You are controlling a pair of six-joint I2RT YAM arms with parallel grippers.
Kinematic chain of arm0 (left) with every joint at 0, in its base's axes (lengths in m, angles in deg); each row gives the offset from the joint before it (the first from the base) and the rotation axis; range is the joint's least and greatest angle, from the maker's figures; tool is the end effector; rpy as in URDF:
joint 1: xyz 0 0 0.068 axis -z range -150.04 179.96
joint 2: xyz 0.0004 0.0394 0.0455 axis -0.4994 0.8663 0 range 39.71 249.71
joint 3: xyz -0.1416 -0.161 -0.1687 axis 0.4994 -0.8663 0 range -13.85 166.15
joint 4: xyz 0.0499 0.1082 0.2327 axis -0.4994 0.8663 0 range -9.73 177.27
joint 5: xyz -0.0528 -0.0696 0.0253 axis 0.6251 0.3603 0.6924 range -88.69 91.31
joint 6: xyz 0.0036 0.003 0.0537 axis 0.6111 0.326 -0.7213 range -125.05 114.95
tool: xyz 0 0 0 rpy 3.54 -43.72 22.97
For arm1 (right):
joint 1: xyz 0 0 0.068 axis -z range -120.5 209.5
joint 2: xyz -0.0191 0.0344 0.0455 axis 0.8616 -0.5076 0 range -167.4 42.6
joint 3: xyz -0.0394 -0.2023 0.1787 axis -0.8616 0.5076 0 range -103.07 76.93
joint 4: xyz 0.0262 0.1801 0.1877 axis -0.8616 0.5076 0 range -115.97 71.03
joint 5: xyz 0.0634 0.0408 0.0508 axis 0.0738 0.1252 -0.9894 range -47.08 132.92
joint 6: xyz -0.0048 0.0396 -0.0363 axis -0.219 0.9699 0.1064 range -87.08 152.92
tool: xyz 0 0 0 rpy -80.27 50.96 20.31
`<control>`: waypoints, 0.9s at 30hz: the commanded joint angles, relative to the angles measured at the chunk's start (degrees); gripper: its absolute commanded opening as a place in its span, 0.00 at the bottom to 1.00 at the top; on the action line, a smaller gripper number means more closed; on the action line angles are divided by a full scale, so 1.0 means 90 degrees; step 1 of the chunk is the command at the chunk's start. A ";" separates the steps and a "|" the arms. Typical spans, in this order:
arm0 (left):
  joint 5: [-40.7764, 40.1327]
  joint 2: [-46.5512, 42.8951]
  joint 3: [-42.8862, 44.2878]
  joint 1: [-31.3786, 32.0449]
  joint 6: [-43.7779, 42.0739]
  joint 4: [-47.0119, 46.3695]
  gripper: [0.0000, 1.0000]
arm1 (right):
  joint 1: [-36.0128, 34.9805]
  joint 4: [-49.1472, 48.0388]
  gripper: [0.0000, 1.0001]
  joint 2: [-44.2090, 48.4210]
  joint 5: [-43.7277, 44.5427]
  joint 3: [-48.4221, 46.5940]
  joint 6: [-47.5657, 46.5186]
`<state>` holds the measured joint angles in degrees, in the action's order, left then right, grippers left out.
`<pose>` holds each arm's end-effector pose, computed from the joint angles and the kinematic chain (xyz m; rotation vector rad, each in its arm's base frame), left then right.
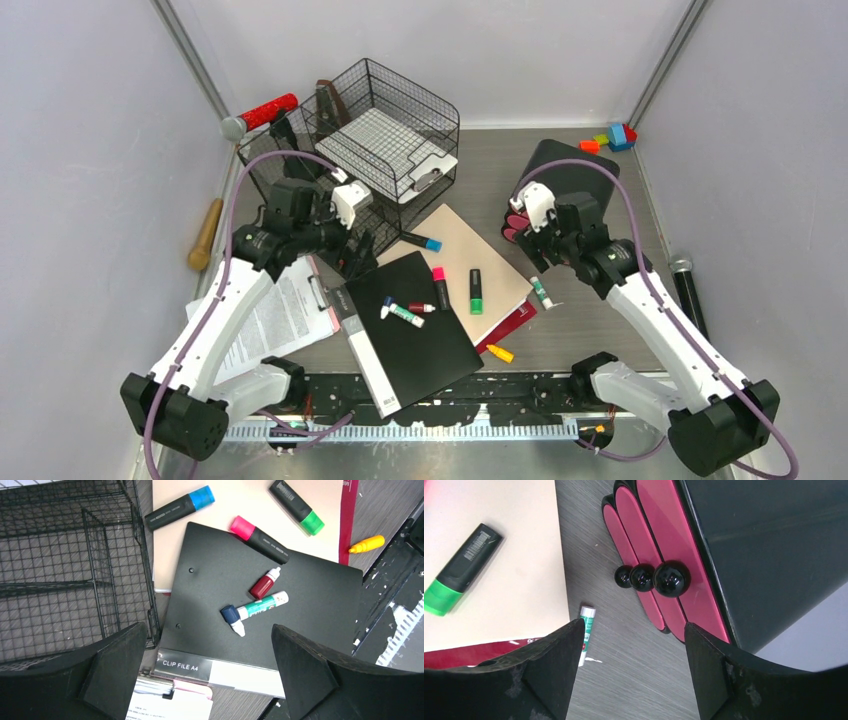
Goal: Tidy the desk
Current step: Open the drawer in the storage box.
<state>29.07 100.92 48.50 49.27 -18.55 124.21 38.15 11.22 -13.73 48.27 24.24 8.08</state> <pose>0.1965 -0.0863 0.3381 0.8781 2.1130 -0.6119 0.1918 0.0715 0.3059 -0.8506 2.1192 -0.1384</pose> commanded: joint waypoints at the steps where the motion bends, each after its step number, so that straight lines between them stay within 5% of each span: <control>1: 0.0235 0.0071 0.0043 0.0126 0.0172 -0.0416 0.99 | -0.0514 -0.0509 0.78 -0.0094 0.0861 -0.0036 -0.0589; 13: -0.0019 0.0096 -0.0013 0.0169 0.0155 -0.0502 0.99 | -0.1948 -0.2362 0.60 -0.0834 0.3578 0.1078 -0.3045; 27: -0.0125 0.0074 -0.0101 0.0179 0.0107 -0.0539 0.99 | -0.2165 -0.3435 0.51 -0.1485 0.4768 0.1514 -0.4279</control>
<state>28.22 101.99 47.73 50.61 -17.48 121.96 18.83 -15.45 -26.54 85.79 37.49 -26.26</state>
